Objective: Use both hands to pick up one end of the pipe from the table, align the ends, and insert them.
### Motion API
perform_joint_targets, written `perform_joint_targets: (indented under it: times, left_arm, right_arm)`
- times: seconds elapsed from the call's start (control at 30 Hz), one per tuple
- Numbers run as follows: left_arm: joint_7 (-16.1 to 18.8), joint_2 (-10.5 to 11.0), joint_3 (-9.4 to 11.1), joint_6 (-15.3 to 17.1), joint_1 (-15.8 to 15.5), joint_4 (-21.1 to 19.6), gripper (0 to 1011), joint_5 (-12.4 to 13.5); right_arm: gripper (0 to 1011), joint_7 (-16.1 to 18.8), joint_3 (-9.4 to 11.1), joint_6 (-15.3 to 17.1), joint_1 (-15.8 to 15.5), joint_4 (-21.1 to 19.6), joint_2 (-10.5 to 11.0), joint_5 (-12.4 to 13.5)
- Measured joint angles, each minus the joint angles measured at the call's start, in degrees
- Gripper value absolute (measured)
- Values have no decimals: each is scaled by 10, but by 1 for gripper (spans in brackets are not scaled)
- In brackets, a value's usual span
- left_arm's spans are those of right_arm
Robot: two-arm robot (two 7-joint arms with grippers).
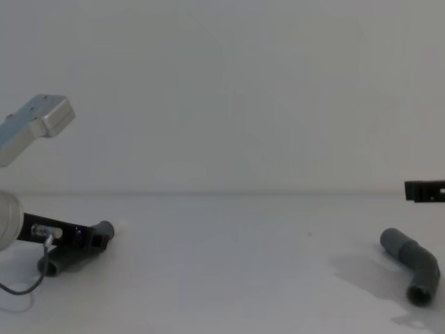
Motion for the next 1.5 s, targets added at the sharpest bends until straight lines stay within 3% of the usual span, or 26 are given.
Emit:
perform_joint_targets:
  times: [0.6, 1.5]
  left_arm:
    - [0, 0, 0, 0, 0, 0, 348, 0]
    - [0, 0, 0, 0, 0, 0, 348, 0]
  right_arm:
    - [1003, 15, -21, 68, 54, 43, 3, -8]
    - [1003, 9, -33, 104, 77, 90, -17, -27]
